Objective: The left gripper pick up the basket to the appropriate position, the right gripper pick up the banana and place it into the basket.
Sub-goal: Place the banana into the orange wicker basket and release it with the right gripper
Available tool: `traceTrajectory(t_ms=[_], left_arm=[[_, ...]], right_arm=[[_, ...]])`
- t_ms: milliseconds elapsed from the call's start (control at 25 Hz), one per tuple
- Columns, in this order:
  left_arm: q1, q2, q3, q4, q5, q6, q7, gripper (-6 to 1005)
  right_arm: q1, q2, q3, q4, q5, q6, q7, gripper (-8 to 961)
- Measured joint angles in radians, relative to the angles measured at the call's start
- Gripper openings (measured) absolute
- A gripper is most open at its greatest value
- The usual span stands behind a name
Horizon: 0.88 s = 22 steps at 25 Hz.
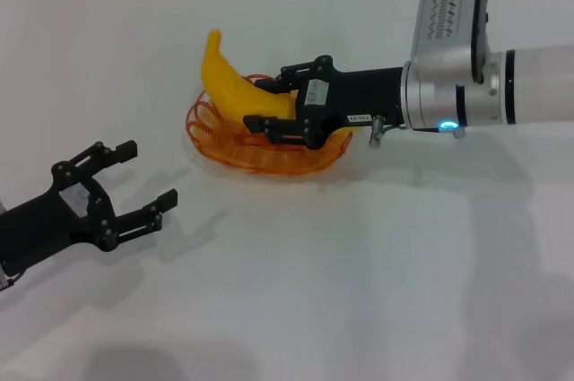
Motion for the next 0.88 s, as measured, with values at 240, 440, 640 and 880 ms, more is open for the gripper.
traceTrajectory(t_ms=[240,440,640,880], left_arm=[[0.001,0.000,-0.003,0.000,0.000,-0.001,0.000,879],[0.004,0.000,-0.003,0.000,-0.001,-0.002,0.000,880],[0.012,0.001,-0.005,0.000,-0.002,-0.002,0.000,880],[0.024,0.003,-0.005,-0.003,-0.008,-0.001,0.003,880]], right_arm=[[0.001,-0.001,-0.002,-0.005,0.001,0.008,0.026,611],[0.000,-0.004,-0.003,-0.005,0.013,0.005,0.027,807],[-0.014,-0.013,-0.002,-0.010,0.024,-0.043,0.028,809],[-0.134,-0.069,0.032,-0.116,0.025,-0.208,0.093,804]])
